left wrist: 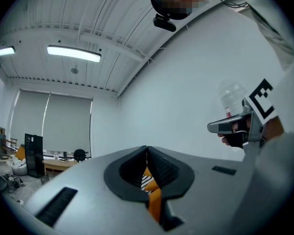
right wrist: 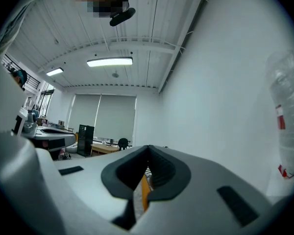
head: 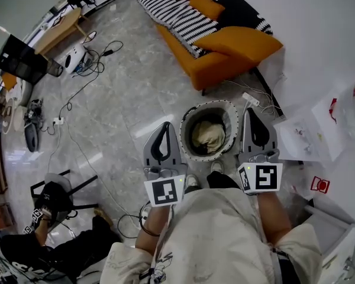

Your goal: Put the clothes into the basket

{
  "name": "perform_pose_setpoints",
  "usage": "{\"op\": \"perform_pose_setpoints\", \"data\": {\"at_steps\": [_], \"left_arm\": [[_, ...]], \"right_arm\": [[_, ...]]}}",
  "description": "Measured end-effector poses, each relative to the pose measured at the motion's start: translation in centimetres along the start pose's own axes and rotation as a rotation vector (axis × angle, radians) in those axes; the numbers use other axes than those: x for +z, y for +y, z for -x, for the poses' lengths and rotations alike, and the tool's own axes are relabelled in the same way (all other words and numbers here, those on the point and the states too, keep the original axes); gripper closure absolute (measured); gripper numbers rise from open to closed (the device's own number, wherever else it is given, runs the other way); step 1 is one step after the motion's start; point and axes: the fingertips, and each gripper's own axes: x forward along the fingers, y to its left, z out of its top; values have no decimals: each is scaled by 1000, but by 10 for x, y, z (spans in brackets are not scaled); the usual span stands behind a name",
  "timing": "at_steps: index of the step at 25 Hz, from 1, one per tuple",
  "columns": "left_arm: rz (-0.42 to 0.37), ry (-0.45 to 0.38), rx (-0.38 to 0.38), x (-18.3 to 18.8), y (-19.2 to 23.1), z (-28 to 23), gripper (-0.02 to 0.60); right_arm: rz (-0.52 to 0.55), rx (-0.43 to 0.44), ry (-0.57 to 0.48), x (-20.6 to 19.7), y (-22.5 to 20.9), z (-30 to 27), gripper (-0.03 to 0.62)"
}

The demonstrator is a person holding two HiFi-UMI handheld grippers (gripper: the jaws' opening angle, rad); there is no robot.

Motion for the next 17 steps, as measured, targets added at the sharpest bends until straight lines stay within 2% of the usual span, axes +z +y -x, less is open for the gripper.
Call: {"op": "perform_pose_setpoints", "data": {"at_steps": [17], "left_arm": [[-12,0,0,1,-7,-10,580]], "right_arm": [[4,23,18,-10,-9,-6,606]]}}
